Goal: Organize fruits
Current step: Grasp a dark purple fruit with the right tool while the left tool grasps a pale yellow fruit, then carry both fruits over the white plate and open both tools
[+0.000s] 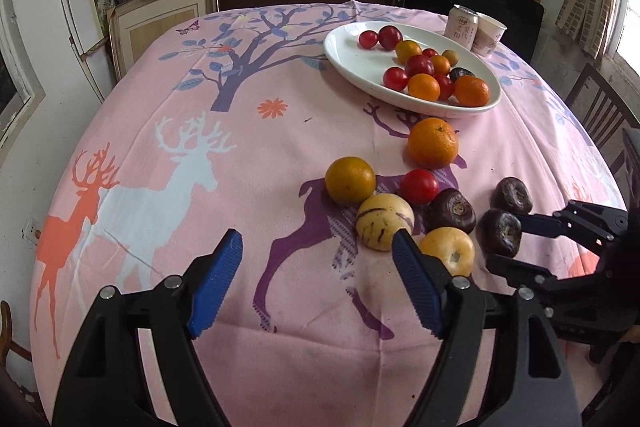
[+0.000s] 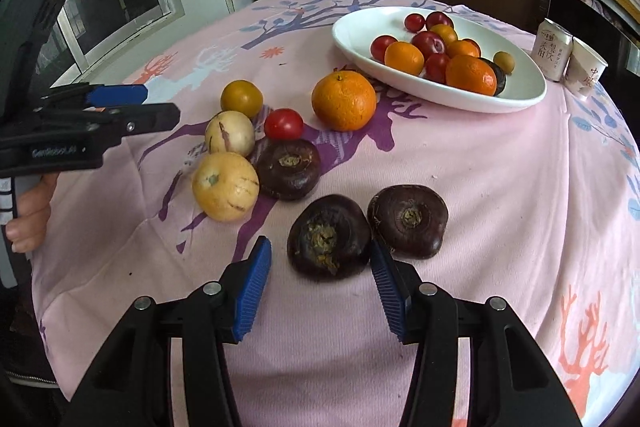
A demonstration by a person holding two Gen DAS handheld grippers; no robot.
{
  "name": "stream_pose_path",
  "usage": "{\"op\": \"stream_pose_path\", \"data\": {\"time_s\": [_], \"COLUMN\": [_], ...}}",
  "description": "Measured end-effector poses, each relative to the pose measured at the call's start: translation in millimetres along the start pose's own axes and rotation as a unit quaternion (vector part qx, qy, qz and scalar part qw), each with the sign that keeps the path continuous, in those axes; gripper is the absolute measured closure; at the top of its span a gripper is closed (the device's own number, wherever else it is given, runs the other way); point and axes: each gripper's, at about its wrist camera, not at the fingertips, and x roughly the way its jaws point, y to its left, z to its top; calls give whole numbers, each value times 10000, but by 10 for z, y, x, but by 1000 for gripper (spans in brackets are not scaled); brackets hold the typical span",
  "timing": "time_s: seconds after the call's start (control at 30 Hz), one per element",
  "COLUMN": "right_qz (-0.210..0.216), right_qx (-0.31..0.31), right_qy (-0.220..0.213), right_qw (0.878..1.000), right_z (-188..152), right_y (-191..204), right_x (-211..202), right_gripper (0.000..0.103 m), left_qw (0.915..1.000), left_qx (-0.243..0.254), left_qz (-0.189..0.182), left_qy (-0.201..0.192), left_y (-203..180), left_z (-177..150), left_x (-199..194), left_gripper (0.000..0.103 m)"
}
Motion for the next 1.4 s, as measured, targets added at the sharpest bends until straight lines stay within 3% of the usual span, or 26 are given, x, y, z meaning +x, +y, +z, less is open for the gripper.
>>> {"op": "stream_pose_path", "data": {"time_s": [0.07, 0.33, 0.53, 0.6, 0.67, 0.83, 1.07, 1.27, 1.4], "right_qz": [-182, -91, -195, -194, -190, -117, -203, -312, -347], "right_qx": [-74, 3, 331, 419, 481, 497, 514, 589, 721], "right_qy": [-33, -217, -309, -332, -369, -473, -919, -1555, -1843], "right_qw": [9998, 9997, 9988, 9984, 9980, 9976, 9942, 9856, 9796], "right_z": [16, -153, -356, -399, -428, -441, -229, 163, 451], "right_y": [11, -118, -397, -459, -497, -527, -629, -743, -826], "right_x": [32, -219, -420, -451, -471, -518, -724, -879, -815], "right_gripper": [61, 61, 61, 61, 61, 61, 61, 61, 61], "left_qw": [9999, 9974, 9965, 9968, 9953, 9942, 9970, 9950, 9966], "left_qx": [78, 457, 542, 482, 469, 742, 664, 421, 178], "left_qz": [-136, -443, -431, -408, -455, -417, -355, -135, -257], "left_qy": [70, 328, 462, 485, 715, 657, -202, -899, -765], "left_y": [-71, -528, -740, -763, -782, -797, -628, -606, -648], "left_z": [-42, -113, -91, -71, -69, -76, 295, 739, 1020], "left_x": [-7, 134, 296, 350, 439, 368, -133, -200, 51], "left_gripper": [28, 28, 28, 33, 57, 61, 61, 61, 60]}}
